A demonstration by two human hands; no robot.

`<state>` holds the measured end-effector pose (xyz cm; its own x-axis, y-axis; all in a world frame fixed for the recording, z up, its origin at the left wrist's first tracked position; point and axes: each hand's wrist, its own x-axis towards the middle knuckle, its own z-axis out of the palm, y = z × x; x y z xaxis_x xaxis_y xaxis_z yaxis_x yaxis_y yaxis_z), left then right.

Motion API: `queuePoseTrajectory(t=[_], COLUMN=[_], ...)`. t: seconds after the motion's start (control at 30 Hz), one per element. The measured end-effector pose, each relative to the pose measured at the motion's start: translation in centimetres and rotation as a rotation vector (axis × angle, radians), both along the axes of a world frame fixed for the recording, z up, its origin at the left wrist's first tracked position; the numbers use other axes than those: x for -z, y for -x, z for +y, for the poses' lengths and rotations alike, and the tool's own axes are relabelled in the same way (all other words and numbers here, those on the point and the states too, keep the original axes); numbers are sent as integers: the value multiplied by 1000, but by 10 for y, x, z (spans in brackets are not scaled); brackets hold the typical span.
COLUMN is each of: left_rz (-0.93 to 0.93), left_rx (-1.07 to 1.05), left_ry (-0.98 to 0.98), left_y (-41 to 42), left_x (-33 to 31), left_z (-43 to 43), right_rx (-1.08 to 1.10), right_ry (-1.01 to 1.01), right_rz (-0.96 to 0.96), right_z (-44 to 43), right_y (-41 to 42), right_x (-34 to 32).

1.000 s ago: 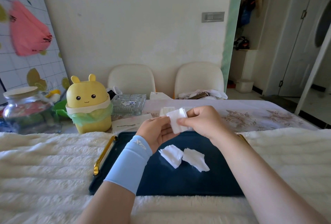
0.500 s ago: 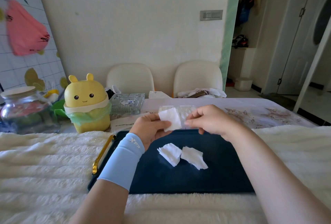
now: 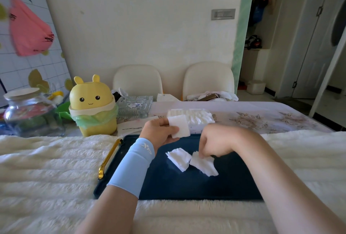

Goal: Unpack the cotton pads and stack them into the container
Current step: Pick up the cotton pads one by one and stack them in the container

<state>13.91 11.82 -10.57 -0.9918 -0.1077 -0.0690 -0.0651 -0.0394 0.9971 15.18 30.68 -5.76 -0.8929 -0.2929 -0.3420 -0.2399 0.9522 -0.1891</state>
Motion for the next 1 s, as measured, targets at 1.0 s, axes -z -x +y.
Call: queuePoseTrajectory(t=[1.0], left_rz=[73], left_rx=[418], left_ry=[-165], left_y=[-13], left_x=[-17], left_z=[-3], right_rx=[106], right_ry=[828], right_rz=[109], right_z=[11], right_y=[8], right_x=[4])
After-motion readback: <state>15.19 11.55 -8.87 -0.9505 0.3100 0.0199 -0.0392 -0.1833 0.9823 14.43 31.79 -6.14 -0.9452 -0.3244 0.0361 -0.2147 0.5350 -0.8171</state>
